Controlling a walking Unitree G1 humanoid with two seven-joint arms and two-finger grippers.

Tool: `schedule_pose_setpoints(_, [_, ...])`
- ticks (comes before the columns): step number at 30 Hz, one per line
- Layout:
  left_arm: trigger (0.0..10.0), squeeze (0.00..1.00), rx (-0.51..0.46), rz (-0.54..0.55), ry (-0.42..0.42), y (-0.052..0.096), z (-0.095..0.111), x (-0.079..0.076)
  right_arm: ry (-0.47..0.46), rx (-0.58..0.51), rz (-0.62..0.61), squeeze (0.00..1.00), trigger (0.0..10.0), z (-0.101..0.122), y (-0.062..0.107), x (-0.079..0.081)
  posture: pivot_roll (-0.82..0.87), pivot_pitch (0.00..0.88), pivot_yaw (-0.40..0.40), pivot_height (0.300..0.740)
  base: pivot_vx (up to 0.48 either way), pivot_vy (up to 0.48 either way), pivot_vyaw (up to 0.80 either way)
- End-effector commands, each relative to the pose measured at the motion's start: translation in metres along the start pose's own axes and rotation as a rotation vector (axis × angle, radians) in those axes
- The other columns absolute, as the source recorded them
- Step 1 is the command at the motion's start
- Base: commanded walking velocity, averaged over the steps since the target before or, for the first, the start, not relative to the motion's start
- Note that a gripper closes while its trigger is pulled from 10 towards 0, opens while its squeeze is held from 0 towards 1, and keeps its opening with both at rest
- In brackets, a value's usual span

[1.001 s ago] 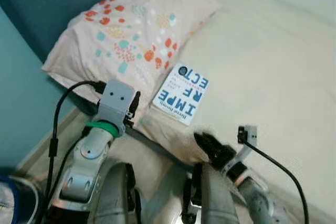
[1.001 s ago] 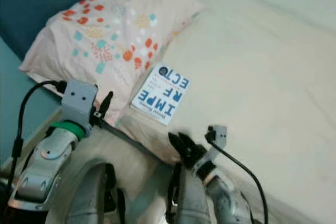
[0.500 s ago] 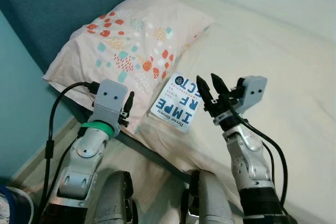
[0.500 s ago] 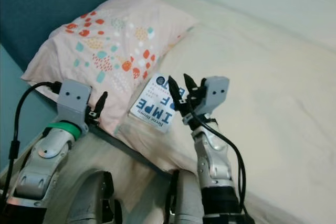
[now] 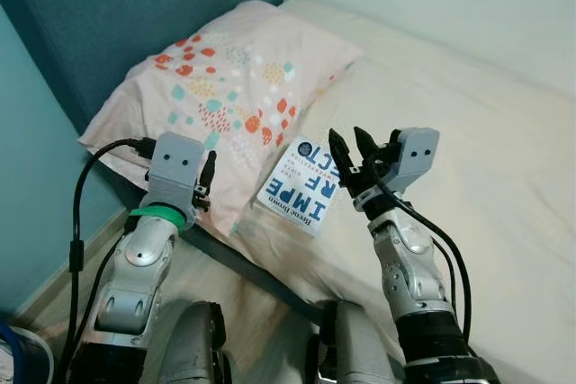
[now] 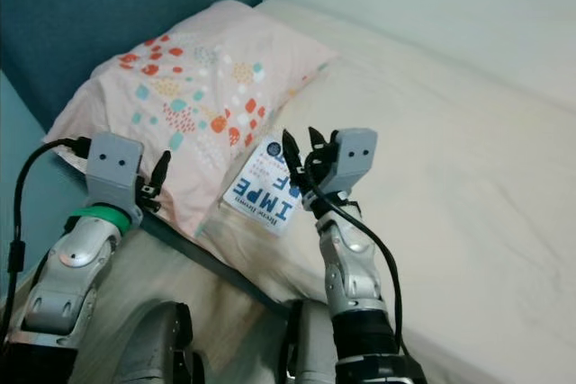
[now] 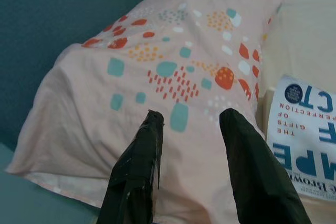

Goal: Clean up the room

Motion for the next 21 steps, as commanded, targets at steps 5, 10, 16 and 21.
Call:
schedule_pose_setpoints(5, [10.0,0.0,-0.011,-0.008,0.0,-0.0026,0.0014,-0.0049,0.006,0.018,-0.017,0.0,10.0,-0.0063,0.0037,-0.0041,0.08,0.048,-0.007,0.668,0.0,0.0,0.0])
schedule_pose_setpoints(10, [10.0,0.0,-0.016,-0.012,0.003,-0.0039,0.0023,-0.0075,0.011,0.018,-0.018,0.0,10.0,-0.0072,0.003,-0.0048,0.08,0.045,-0.008,0.682,0.0,0.0,0.0])
schedule_pose_setpoints(16, [10.0,0.0,-0.022,-0.021,0.005,-0.006,0.0024,-0.0108,0.014,0.019,-0.021,0.0,10.0,-0.0082,0.0036,-0.0058,0.07,0.044,-0.008,0.705,0.0,0.0,0.0])
schedule_pose_setpoints(21, [10.0,0.0,-0.024,-0.024,0.005,-0.0068,0.0025,-0.0118,0.013,0.021,-0.024,0.0,10.0,-0.0089,0.004,-0.0059,0.07,0.042,-0.007,0.715,0.0,0.0,0.0])
Point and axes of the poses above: a point about 5 cm out from each wrist's last joint towards the gripper, its own y axis pointing back from the gripper into the wrist, its own z axis along the axis of the wrist's last joint, x = y × z, the point moved 5 cm from there along -y, pointing out of the wrist towards the gripper, and after that the axes turned 2 degrees about -y, right-handed, at the moved point
